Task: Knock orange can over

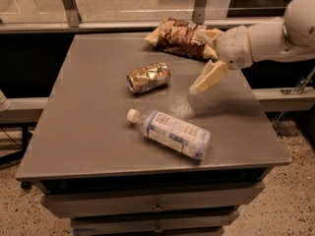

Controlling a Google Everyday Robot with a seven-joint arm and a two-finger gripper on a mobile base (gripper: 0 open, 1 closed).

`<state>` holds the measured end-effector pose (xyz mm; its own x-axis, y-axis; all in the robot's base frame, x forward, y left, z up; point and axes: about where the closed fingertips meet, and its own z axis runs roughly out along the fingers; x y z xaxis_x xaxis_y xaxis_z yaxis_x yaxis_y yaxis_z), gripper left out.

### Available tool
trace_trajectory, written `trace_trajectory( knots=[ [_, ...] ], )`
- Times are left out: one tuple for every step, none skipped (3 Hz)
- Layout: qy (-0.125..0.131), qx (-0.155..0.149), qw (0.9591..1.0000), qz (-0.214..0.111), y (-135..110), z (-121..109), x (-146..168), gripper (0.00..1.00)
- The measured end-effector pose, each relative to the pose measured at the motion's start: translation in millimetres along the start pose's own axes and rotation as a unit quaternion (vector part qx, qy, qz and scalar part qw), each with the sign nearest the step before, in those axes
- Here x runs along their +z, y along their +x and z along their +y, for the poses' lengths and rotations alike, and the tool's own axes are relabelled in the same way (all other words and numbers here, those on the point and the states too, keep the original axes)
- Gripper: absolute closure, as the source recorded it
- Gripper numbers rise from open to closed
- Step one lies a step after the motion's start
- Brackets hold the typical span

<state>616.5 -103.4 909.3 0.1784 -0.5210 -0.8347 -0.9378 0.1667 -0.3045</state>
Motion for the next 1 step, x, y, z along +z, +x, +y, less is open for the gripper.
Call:
trace_trajectory(
  knots=[
    [0.035,0.024,0.9990,-0.015,6.3,-2.2,-35.4,0.00]
  ],
)
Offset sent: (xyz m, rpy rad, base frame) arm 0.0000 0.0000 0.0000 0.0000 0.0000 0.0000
